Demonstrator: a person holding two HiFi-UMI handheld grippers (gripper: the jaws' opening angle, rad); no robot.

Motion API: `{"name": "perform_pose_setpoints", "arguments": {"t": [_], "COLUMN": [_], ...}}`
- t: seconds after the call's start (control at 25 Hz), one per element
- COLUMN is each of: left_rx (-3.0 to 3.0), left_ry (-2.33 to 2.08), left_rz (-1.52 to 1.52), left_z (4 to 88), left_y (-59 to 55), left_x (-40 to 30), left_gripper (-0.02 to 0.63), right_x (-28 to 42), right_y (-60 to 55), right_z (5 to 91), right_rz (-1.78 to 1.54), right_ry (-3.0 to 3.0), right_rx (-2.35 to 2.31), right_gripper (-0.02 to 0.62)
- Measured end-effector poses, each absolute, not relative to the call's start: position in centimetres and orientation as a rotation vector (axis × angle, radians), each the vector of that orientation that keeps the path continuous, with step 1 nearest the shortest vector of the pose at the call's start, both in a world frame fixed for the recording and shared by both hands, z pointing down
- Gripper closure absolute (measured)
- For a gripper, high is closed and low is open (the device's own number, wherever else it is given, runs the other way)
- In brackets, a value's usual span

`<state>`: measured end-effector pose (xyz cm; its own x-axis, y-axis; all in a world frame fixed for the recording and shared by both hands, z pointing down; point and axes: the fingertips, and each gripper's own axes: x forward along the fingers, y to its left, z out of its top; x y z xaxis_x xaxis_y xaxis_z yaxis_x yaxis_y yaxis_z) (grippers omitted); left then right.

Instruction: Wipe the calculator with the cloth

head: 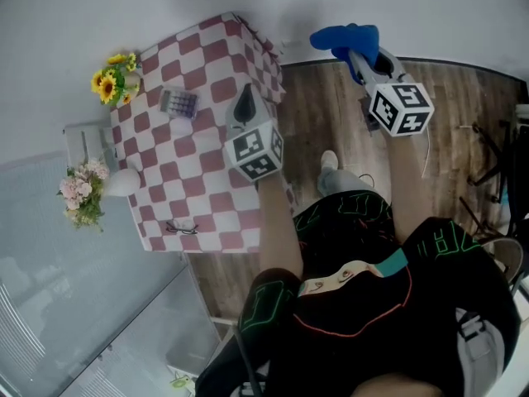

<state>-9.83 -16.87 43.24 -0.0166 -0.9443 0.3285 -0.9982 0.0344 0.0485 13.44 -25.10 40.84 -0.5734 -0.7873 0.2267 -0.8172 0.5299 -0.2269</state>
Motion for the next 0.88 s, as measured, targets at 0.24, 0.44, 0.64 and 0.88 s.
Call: {"name": "perform_pose_setpoints", "arguments": {"t": [0.24,0.44,0.64,0.88], "left_rx": [1.975,1.976,1.997,1.950], "left_ry": [-2.035,-2.058,-2.047,-2.074], "left_rz": [0.307,0.307,0.298,0.258], "left_z": [43.8,43.0,43.1,43.3], "left_y": [-19.2,-21.0,-24.1,-26.8], "left_x": [-10.4,-11.8,-12.5,-15.2], "left_gripper": [0.595,0.595,0.595,0.595], "right_x": [12.5,11.5,10.5,7.1], "right_y": [-27.9,-29.6,-32.3,-35.9], "right_z": [41.6,41.2,41.2,40.8], "right_rz": [0.506,0.500,0.471,0.440], "right_ry": [-2.660,-2.678,-2.668,-2.684], "right_rx": [1.387,1.386,1.388,1.322], "right_gripper": [0.518,0.518,0.518,0.518]}}
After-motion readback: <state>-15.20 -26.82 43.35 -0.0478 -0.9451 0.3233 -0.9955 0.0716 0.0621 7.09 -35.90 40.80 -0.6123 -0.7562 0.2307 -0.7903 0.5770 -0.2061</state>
